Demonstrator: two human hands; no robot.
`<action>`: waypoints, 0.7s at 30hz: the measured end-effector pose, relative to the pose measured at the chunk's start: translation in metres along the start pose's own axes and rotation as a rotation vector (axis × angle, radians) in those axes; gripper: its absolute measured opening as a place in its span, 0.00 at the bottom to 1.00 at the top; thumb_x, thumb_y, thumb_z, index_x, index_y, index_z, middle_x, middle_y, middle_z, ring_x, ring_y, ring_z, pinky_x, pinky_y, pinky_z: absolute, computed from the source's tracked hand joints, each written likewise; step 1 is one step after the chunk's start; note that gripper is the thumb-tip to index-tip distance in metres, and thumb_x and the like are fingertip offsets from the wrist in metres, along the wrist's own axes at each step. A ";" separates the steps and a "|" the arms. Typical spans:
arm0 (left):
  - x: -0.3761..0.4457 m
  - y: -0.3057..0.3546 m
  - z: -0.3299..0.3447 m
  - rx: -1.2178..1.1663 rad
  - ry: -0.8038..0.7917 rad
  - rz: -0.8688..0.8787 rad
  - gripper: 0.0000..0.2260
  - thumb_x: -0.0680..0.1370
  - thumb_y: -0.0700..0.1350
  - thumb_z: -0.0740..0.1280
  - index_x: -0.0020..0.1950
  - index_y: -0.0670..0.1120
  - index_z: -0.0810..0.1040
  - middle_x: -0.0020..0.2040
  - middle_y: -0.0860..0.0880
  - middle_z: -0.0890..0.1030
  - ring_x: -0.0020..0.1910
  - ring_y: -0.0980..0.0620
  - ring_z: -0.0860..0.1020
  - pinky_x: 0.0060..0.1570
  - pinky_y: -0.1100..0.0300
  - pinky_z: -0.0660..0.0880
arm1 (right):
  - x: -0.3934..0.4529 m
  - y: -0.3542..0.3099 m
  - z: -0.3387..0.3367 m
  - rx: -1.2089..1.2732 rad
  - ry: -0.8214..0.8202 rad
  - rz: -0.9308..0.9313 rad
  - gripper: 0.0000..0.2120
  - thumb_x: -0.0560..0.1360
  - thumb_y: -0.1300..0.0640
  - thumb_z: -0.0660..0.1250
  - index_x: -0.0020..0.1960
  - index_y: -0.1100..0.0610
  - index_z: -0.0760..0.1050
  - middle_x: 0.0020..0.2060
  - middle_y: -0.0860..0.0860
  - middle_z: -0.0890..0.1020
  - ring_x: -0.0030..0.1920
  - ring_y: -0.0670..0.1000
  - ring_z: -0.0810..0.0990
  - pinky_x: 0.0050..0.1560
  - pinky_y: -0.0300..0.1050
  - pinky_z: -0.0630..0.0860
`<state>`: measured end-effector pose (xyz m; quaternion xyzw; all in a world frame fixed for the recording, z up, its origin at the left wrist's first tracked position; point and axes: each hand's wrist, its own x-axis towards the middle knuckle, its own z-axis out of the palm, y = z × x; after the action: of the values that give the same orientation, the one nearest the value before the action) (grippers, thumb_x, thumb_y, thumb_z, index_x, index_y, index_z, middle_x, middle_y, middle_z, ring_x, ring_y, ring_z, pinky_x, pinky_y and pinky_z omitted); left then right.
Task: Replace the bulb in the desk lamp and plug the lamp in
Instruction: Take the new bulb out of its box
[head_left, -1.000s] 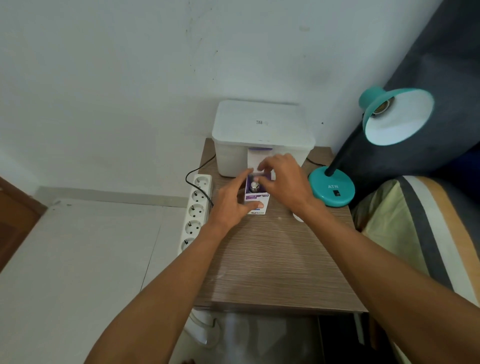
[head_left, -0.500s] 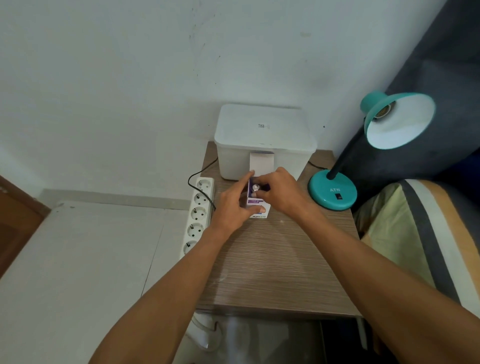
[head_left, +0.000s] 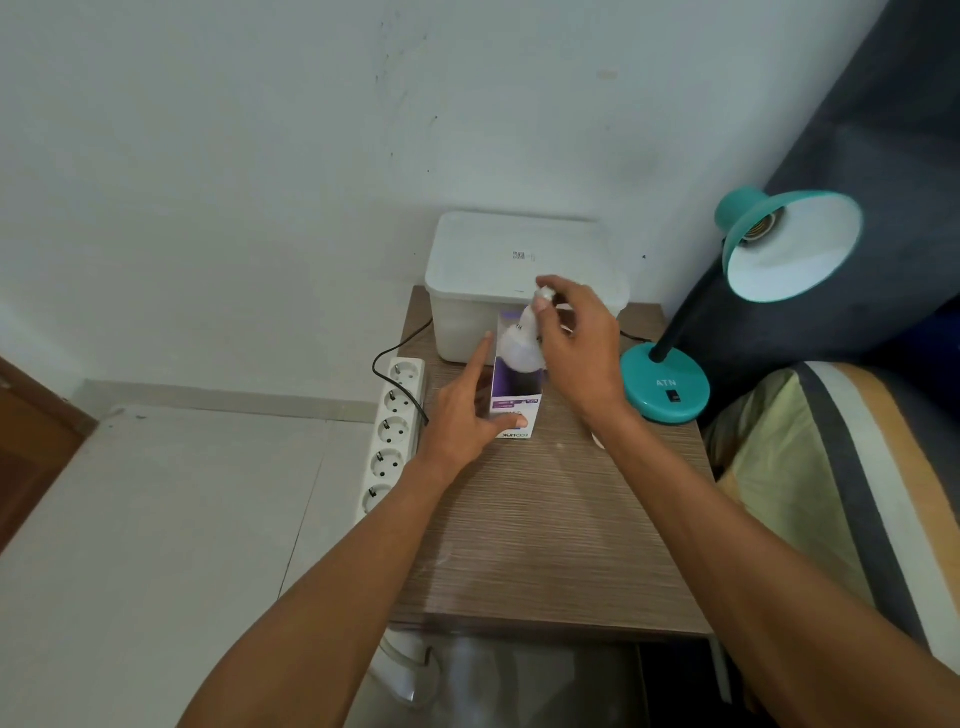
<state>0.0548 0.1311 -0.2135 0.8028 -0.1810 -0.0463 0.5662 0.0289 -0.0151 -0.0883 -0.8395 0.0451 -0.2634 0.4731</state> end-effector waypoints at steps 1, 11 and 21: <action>0.000 0.000 0.000 -0.009 -0.002 -0.013 0.54 0.66 0.44 0.85 0.83 0.62 0.57 0.64 0.49 0.84 0.60 0.51 0.85 0.61 0.47 0.83 | 0.002 -0.001 -0.001 0.041 0.042 0.063 0.12 0.82 0.55 0.62 0.63 0.54 0.78 0.54 0.48 0.80 0.48 0.38 0.78 0.48 0.31 0.76; -0.002 0.007 -0.001 -0.009 -0.015 -0.048 0.49 0.67 0.40 0.85 0.82 0.54 0.63 0.65 0.49 0.83 0.60 0.52 0.84 0.60 0.48 0.83 | -0.016 0.041 -0.016 0.133 -0.040 0.394 0.17 0.74 0.36 0.66 0.58 0.43 0.80 0.48 0.48 0.84 0.46 0.56 0.84 0.50 0.56 0.82; -0.001 0.005 0.000 0.034 0.009 -0.047 0.47 0.66 0.43 0.86 0.80 0.53 0.65 0.65 0.47 0.83 0.61 0.51 0.84 0.61 0.46 0.82 | -0.006 0.037 -0.022 0.157 -0.138 0.308 0.07 0.75 0.52 0.73 0.45 0.56 0.83 0.40 0.53 0.84 0.36 0.50 0.80 0.40 0.44 0.77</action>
<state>0.0523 0.1301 -0.2088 0.8164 -0.1605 -0.0530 0.5522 0.0194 -0.0504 -0.1118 -0.7994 0.1197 -0.1324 0.5737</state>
